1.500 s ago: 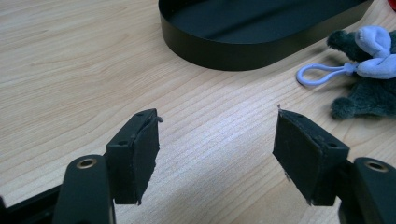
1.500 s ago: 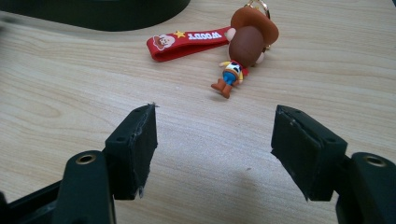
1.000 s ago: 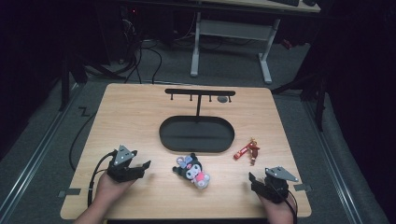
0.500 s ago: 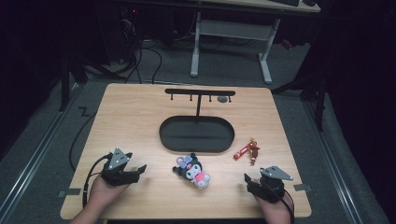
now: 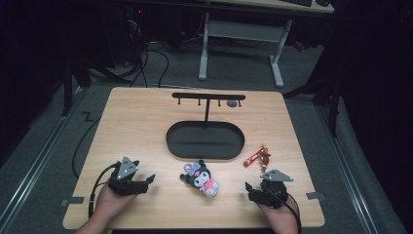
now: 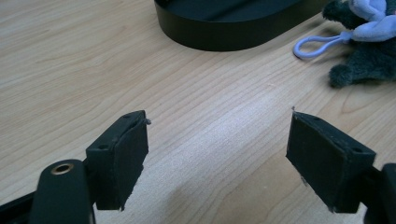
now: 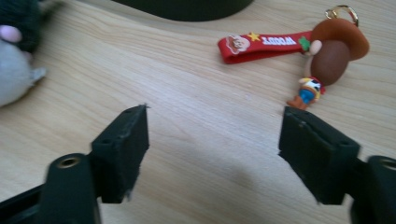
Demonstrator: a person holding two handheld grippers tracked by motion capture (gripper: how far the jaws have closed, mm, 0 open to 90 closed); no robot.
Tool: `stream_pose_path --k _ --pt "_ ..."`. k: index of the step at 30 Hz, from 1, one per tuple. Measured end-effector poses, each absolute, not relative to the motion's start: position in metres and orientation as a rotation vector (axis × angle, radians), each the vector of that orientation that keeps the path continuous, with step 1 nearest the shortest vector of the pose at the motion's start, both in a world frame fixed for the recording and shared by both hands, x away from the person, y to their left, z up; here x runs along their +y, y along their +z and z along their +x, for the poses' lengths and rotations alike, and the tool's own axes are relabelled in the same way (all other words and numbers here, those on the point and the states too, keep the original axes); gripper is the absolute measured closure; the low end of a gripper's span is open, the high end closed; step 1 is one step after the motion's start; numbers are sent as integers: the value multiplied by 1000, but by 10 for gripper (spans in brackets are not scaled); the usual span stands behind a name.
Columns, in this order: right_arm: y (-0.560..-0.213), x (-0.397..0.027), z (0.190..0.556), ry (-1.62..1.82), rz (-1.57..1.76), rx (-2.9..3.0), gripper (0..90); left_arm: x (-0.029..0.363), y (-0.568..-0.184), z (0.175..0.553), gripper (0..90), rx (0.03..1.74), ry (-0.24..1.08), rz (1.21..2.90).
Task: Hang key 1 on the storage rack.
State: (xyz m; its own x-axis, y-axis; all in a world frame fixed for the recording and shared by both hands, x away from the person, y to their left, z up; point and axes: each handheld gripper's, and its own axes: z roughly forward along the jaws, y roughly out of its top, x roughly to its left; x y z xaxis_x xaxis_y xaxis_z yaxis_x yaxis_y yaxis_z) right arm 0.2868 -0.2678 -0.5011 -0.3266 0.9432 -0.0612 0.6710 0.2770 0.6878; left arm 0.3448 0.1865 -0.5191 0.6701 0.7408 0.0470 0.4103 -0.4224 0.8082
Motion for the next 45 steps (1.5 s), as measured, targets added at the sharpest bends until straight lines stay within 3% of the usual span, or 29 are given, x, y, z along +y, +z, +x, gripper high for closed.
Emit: stream_pose_path --k 45 --pt "-470 -281 305 439 1691 2381 287 177 -523 342 240 821 475 2126"
